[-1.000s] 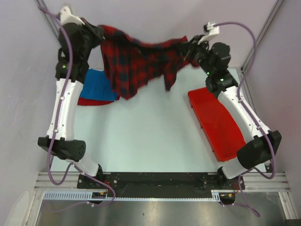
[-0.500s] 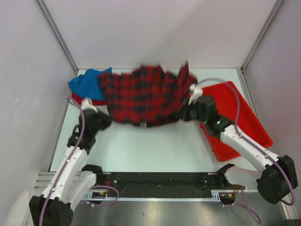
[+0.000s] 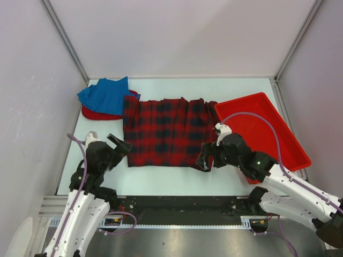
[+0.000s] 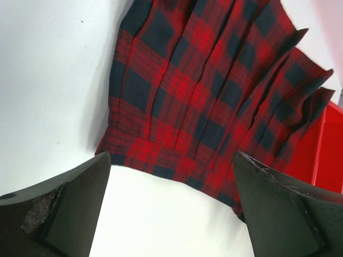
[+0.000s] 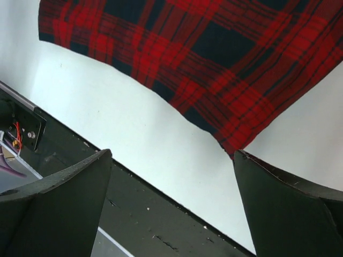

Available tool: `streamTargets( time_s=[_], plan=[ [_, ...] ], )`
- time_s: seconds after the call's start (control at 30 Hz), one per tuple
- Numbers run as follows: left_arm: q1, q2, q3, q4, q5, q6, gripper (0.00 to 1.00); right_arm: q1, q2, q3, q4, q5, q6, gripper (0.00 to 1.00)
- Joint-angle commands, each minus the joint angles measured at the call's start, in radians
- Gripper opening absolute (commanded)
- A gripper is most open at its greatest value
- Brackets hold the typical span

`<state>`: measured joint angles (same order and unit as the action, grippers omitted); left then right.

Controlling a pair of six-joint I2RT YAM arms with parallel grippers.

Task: Fold and stack the skirts
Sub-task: Flatten out the skirt at the center of the board.

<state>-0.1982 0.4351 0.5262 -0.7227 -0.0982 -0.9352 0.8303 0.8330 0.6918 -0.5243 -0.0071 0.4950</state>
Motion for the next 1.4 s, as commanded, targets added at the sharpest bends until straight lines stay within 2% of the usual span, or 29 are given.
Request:
streamTargets(
  time_s=[0.0,0.13,0.2,0.3,0.4,0.53,0.7,0.83,1.0,1.13,1.37],
  plan=[
    [-0.003,0.192,0.041,0.115,0.071,0.064,1.0,0.004,0.043,0.057,0.03,0.024,-0.021,1.0],
    [-0.006,0.376,0.06,0.236,0.051,0.067,1.0,0.003,0.175,0.058,0.203,-0.057,-0.048,1.0],
    [-0.013,0.476,0.063,0.372,0.13,0.064,1.0,-0.003,0.288,0.067,0.268,-0.105,-0.065,1.0],
    [-0.058,0.611,0.098,0.459,0.15,0.071,1.0,-0.023,0.433,0.109,0.308,-0.111,-0.044,1.0],
    [-0.078,0.715,0.12,0.444,0.131,0.095,1.0,-0.043,0.518,0.107,0.285,-0.139,-0.018,1.0],
    [-0.078,0.789,0.097,0.419,0.054,0.101,1.0,-0.063,0.543,0.071,0.204,-0.053,-0.001,1.0],
    [-0.078,0.873,0.072,0.439,0.072,0.11,1.0,-0.14,0.543,-0.047,0.291,-0.143,0.01,1.0],
    [-0.078,0.936,0.051,0.396,0.091,0.11,1.0,-0.145,0.563,-0.049,0.299,-0.13,-0.004,1.0],
    [-0.116,0.881,-0.038,0.309,0.153,0.087,1.0,-0.178,0.505,-0.064,0.235,-0.093,-0.006,1.0],
    [-0.213,0.759,-0.113,0.229,0.144,0.01,1.0,-0.227,0.417,-0.089,0.167,-0.094,-0.026,1.0],
    [-0.369,0.536,-0.207,0.117,0.172,-0.115,1.0,-0.26,0.236,-0.1,0.173,-0.131,-0.101,1.0]
  ],
)
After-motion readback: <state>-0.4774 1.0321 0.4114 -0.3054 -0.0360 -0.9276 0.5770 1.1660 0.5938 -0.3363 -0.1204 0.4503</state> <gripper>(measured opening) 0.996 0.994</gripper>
